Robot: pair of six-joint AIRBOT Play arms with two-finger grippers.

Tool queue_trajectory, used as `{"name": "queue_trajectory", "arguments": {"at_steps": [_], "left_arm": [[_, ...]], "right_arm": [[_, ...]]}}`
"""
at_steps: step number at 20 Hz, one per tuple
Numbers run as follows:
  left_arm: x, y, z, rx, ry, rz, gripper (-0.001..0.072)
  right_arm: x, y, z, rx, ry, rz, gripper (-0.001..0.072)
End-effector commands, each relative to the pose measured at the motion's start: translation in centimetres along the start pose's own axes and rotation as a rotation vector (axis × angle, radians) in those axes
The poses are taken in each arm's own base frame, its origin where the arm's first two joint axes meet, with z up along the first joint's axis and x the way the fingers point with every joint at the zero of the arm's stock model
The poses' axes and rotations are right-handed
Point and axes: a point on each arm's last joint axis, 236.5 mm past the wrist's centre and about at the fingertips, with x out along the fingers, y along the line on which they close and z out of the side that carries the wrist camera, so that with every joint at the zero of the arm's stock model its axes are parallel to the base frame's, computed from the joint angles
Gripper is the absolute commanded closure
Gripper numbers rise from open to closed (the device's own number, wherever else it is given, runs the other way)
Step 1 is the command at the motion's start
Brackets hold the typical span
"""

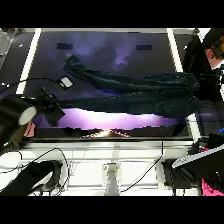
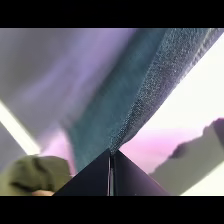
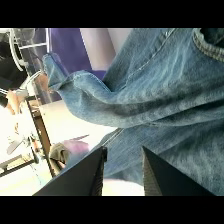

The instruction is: Fold the clothes and pants, and hang the long-sleeved shirts on hangers.

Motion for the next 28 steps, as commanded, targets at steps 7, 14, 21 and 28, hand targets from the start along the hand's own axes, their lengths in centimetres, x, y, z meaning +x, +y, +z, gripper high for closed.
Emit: {"name": "queue_trajectory", "arguments": {"at_steps": [7, 14, 21, 28], "left_arm": [[4.9, 10.2, 6.9, -0.007, -0.22, 0.242, 0.0701], [17.3, 20.2, 9.2, -1.034, -0.738, 0.228, 0.0288], [14.0, 20.2, 8.1, -1.109, -0.667, 0.192, 0.0699], [15.9, 10.8, -8.3, -1.088, 0.066, 0.026, 0.0702]], "right_arm": [[0.0, 0.6, -0.2, 0.002, 0.009, 0.025, 0.0436], [0.0, 0.7, -1.0, 0.031, 0.042, 0.028, 0.0318], [0.1, 0.7, -0.6, 0.03, 0.025, 0.025, 0.0674], [-2.7, -3.2, -2.4, 0.054, 0.037, -0.064, 0.0687]]}}
